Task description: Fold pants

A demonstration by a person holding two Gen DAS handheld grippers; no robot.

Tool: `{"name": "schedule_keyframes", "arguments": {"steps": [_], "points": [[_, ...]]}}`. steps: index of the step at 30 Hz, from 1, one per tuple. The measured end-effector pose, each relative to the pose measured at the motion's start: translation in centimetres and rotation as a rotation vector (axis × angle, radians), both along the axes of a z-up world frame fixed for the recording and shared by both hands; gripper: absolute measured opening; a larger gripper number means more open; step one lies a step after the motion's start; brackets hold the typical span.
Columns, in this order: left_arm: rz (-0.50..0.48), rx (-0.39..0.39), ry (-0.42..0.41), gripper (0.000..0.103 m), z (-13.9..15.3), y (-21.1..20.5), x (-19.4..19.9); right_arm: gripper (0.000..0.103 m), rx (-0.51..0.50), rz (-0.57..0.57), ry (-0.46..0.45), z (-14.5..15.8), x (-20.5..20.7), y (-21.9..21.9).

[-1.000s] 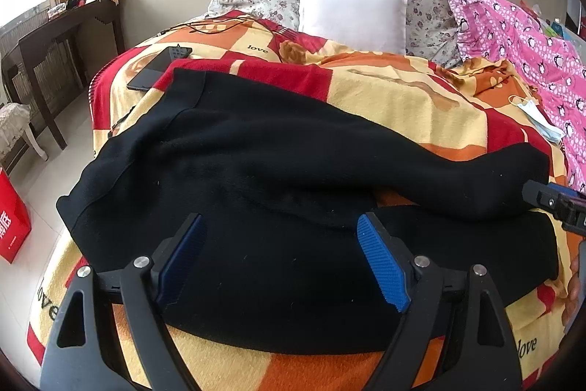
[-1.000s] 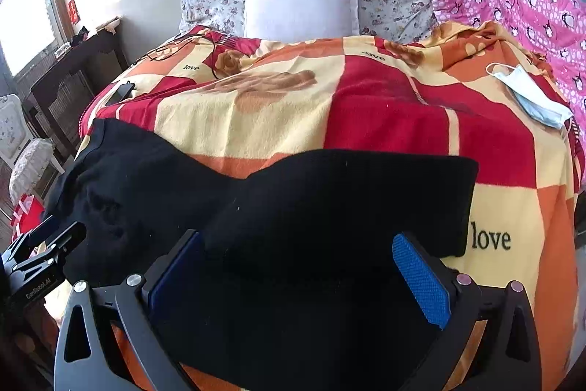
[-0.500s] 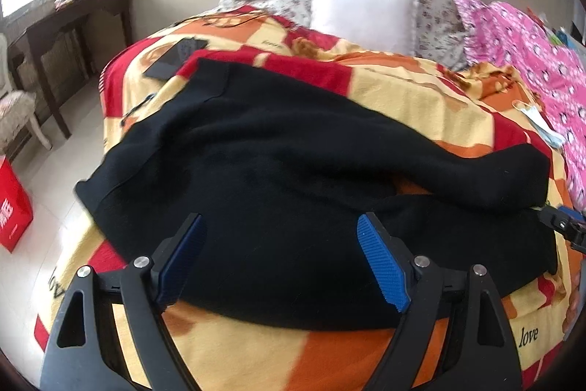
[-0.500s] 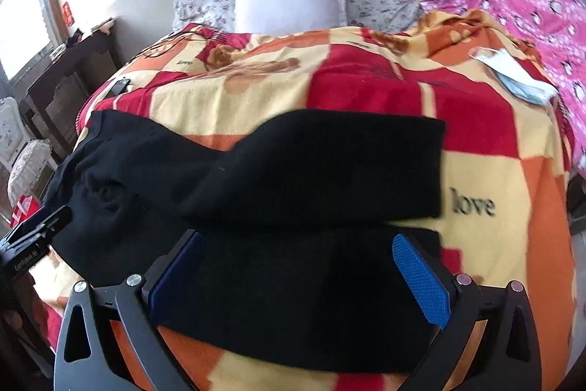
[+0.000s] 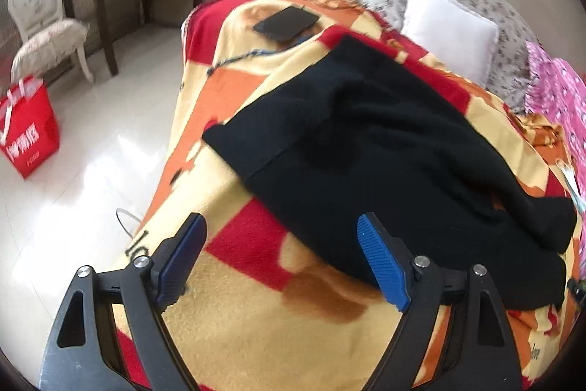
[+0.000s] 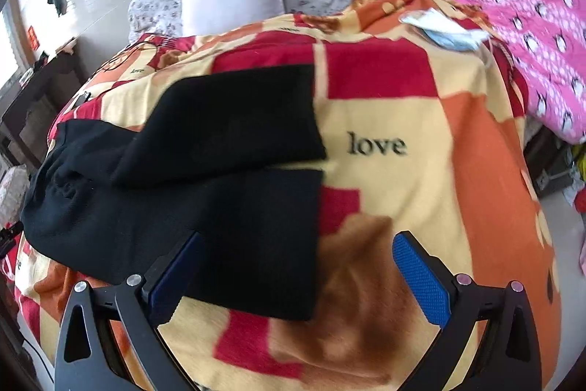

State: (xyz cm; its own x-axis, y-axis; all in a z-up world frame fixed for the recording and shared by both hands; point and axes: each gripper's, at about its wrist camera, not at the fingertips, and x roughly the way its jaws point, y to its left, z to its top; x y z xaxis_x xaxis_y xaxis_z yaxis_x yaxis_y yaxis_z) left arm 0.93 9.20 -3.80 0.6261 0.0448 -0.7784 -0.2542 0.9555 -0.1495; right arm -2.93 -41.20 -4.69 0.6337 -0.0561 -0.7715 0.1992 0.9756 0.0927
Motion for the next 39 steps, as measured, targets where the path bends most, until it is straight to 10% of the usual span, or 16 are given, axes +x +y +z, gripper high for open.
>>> {"name": "schedule_keyframes", "arguments": {"steps": [7, 9, 11, 12, 15, 28, 34, 39], "points": [[-0.041, -0.043, 0.025, 0.085, -1.0, -1.7, 2.3, 0.095, 0.099, 0.005, 0.03, -2.1, 1.3, -0.9], [-0.049, -0.038, 0.027, 0.082, -1.0, -2.0, 2.8, 0.068, 0.086, 0.031, -0.008, -1.9, 1.3, -0.3], [-0.059, -0.044, 0.013, 0.04, -0.9, -2.3, 3.2, 0.014, 0.126, 0.075, -0.036, -1.9, 1.6, 0.2], [-0.058, -0.048, 0.024, 0.029, -1.0, -2.4, 3.6, 0.01, 0.135, 0.086, -0.042, -2.0, 1.7, 0.3], [-0.065, -0.066, 0.021, 0.012, -0.8, -2.6, 3.9, 0.009, 0.142, 0.103, -0.054, -2.1, 1.8, 0.6], [-0.189, -0.127, -0.079, 0.009, 5.4, -3.3, -3.1, 0.006, 0.084, 0.07, -0.21, 5.7, -5.2, -2.7], [-0.155, -0.098, 0.06, 0.019, -0.1, -1.7, -3.2, 0.0, 0.04, -0.008, -0.075, 2.1, -4.8, -4.8], [-0.143, -0.041, 0.026, 0.04, 1.4, -1.0, -4.3, 0.011, 0.083, 0.039, -0.056, 1.4, -3.6, -3.9]]}}
